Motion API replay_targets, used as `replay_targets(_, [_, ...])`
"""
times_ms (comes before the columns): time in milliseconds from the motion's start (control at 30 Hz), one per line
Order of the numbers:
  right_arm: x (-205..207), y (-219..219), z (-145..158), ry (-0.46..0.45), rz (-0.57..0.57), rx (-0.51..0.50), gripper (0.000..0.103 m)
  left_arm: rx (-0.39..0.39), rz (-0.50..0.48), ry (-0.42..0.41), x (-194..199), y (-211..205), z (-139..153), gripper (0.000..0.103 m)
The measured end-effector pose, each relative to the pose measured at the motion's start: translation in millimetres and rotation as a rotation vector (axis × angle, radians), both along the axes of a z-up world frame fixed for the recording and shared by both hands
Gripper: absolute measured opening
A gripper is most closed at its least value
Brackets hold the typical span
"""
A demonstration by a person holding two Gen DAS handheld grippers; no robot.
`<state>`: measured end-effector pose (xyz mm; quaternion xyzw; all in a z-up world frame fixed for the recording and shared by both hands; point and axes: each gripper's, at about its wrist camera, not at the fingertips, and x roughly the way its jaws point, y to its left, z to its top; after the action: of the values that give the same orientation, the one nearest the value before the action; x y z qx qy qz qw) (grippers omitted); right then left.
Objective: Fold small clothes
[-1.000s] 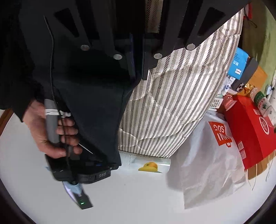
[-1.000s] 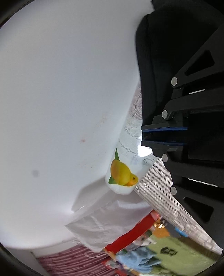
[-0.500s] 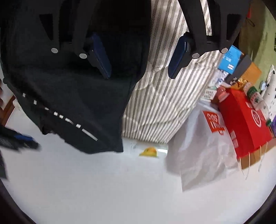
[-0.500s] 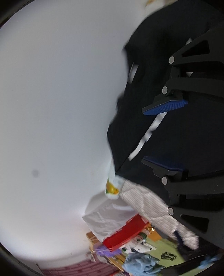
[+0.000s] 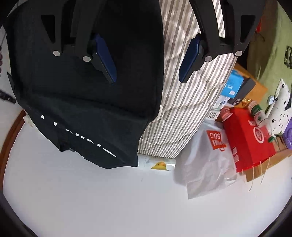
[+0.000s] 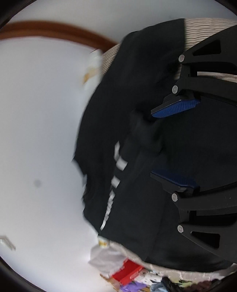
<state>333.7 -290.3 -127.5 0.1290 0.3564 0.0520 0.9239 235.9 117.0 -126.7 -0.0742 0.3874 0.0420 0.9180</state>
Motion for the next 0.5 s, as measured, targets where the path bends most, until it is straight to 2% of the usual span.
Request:
replay_targets(100, [8,-15,-21,0.017,0.004,0.071,0.059,0.014,0.004,0.004,-8,-3,2,0.068])
replay_targets(300, [28,-7,-19,-0.072,0.071,0.195,0.059,-0.02,-0.01,0.009,0,-15,3,0.068])
replay_targets(367, [37,-2,-19,-0.083,0.094,0.178,0.046,-0.025,-0.019,0.005,7,-23,4,0.068])
replay_targets(400, [42,2,-20,-0.068,0.098,0.15,0.016,-0.024,-0.023,0.007,11,-27,4,0.068])
replay_targets(433, [46,3,-23,-0.04,0.132,0.138,0.005,-0.021,-0.027,0.009,14,-31,4,0.068])
replay_targets(500, [35,-7,-22,-0.099,0.17,0.193,0.004,-0.011,-0.039,0.013,19,-37,3,0.068])
